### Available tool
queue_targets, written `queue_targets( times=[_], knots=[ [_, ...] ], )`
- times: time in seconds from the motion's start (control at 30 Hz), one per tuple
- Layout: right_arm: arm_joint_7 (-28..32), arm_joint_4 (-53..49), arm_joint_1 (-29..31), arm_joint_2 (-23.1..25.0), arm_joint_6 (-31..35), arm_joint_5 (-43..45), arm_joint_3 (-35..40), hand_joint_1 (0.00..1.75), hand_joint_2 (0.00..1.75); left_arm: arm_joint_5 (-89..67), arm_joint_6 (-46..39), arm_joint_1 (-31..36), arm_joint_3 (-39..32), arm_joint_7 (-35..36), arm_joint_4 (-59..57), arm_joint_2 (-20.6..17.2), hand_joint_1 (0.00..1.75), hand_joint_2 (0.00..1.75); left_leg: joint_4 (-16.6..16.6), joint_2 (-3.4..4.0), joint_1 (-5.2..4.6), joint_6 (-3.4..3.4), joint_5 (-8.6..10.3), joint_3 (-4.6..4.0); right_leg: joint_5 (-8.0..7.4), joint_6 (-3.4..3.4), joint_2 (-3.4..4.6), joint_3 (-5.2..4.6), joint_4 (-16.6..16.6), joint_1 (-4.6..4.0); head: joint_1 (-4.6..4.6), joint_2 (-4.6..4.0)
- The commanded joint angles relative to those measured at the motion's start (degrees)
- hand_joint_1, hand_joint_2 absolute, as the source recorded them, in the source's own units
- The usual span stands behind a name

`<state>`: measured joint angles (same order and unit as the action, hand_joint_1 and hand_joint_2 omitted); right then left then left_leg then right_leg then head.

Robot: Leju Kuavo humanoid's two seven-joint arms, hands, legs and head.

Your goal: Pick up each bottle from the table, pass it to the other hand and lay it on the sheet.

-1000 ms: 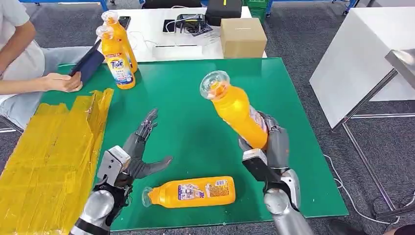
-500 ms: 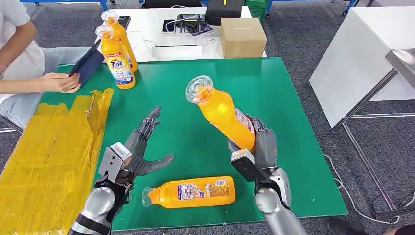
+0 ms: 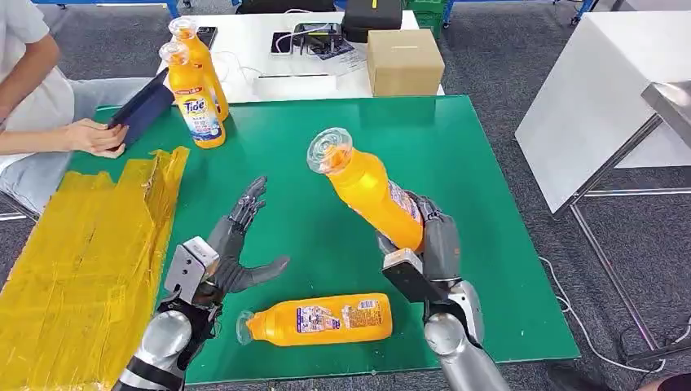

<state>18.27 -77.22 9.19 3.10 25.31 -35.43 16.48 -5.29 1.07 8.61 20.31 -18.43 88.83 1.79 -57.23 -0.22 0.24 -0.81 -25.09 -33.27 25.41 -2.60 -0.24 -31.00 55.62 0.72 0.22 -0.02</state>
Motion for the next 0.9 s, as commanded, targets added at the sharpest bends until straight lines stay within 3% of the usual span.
queue_targets(
  times=[0.03, 0.07, 0.1, 0.2, 0.4, 0.9],
  knots=[
    [0.19, 3.30, 2.63, 0.17, -0.27, 0.23, 0.86, 1.75, 1.75, 0.40, -0.04, 2.22, 1.27, 0.31, -3.26, -1.19, 0.00, 1.75, 0.03, 0.05, 0.01, 0.03, -0.03, 0.11, 0.02, 0.07, 0.05, 0.10, -0.04, -0.02, 0.00, 0.00],
    [3.49, 6.64, 5.72, 1.15, -7.23, -0.95, 6.21, 1.75, 1.75, 6.00, 5.26, 4.55, 2.29, -0.17, -4.65, -0.89, 0.00, 1.75, 0.04, 0.07, 0.03, 0.04, -0.06, 0.19, 0.04, 0.10, 0.07, 0.18, -0.05, -0.04, 0.00, 0.00],
    [1.96, 13.11, 9.08, 5.65, -3.52, -3.34, 9.12, 1.75, 1.75, 6.65, 5.02, 7.10, 3.26, 0.69, -6.50, 0.07, 0.00, 1.75, 0.04, 0.10, 0.05, 0.06, -0.09, 0.26, 0.06, 0.13, 0.10, 0.25, -0.07, -0.06, 0.00, 0.00],
    [1.57, 18.17, 11.67, 7.57, -0.08, -2.50, 12.02, 1.75, 1.75, 7.26, 4.19, 8.41, 4.19, 1.12, -7.23, 0.38, 0.00, 1.75, -0.03, 0.33, 0.06, 0.07, -0.05, 0.10, -0.05, 0.11, 0.33, 0.03, 0.05, -0.07, 0.02, 0.00],
    [1.43, 17.15, 11.65, 5.35, -0.10, -0.35, 13.65, 1.75, 1.75, 8.20, 3.70, 7.99, 4.59, 0.93, -6.91, -0.40, 0.00, 1.75, 0.03, -0.02, 0.06, 0.13, 0.05, 0.12, 0.01, 0.06, 0.03, 0.04, 0.02, -0.07, -0.02, 0.00],
    [1.26, 18.07, 12.01, 5.34, -0.06, -0.26, 14.58, 1.75, 1.75, 8.96, 3.59, 8.18, 4.44, 0.74, -7.37, -0.17, 0.00, 1.75, 0.03, 0.01, 0.01, 0.12, 0.08, 0.00, -0.01, 0.05, 0.04, -0.05, 0.05, -0.01, 0.02, 0.00]
  ],
)
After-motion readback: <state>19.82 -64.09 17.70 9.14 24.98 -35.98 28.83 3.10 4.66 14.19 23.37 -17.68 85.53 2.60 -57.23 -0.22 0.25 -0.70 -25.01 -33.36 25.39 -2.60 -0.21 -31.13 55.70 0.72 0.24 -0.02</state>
